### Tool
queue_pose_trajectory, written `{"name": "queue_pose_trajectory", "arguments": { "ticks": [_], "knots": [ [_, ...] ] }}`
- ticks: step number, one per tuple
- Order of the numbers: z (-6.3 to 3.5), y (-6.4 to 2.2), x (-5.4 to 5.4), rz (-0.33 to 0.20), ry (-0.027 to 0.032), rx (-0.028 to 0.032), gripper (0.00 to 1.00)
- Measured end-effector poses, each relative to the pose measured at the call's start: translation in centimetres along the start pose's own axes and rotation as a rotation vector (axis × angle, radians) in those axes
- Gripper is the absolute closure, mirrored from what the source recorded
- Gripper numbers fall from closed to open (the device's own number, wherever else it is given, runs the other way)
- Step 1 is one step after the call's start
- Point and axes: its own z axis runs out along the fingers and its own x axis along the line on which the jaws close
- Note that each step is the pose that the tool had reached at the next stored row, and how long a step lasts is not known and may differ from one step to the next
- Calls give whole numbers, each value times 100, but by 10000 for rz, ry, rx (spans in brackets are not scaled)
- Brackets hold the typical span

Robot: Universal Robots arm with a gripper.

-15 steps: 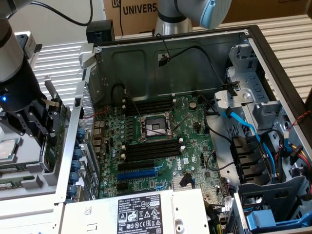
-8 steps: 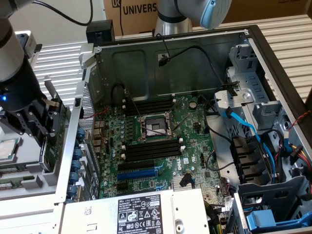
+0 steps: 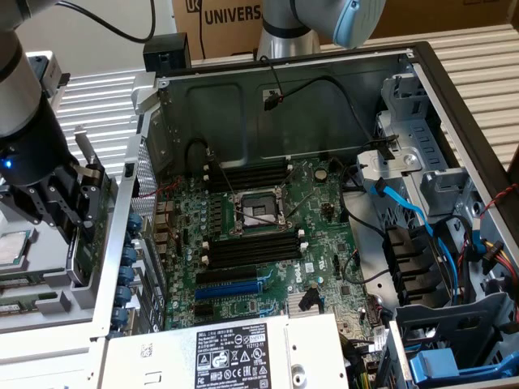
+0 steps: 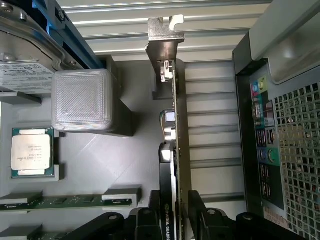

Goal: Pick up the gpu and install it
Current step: 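Pick up the gpu and move the gpu toward the slot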

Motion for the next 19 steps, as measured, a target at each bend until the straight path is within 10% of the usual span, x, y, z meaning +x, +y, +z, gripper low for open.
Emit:
{"name": "queue_pose_trajectory", "arguments": {
  "ticks": [19],
  "knots": [
    [-1, -9, -38, 70, 55, -36, 73]
  ]
}}
